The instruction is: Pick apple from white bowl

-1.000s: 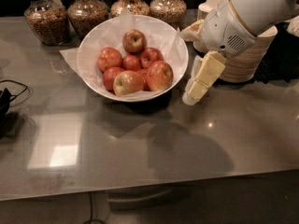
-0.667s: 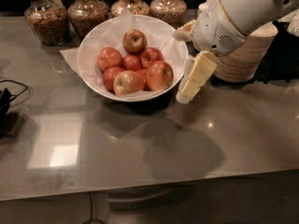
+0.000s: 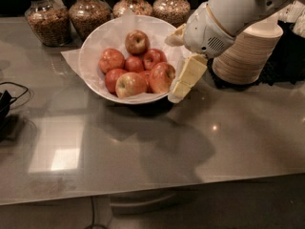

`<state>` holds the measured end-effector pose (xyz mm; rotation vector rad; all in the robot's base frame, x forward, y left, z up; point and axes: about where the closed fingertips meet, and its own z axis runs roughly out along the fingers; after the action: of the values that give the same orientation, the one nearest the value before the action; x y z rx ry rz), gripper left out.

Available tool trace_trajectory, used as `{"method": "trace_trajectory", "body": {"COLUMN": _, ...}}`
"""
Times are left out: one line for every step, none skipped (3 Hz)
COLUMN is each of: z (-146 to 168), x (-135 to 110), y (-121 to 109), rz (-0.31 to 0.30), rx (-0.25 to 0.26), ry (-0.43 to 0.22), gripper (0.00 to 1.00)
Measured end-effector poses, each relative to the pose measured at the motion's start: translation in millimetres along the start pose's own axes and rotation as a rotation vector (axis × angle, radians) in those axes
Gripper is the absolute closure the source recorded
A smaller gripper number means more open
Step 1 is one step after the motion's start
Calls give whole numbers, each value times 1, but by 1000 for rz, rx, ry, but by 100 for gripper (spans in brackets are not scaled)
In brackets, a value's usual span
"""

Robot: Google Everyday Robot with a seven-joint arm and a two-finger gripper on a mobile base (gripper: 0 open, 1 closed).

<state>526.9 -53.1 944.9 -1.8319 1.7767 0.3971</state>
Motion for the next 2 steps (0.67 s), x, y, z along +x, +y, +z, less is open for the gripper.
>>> {"method": "trace_trajectory", "body": {"z": 5, "x": 0, "y": -4, "rz": -7, "rx": 0, "ry": 9, "gripper": 13}}
{"method": "trace_trajectory", "body": {"z": 11, "x": 2, "y": -8, "rz": -8, "rx": 0, "ry": 13, "gripper": 20}}
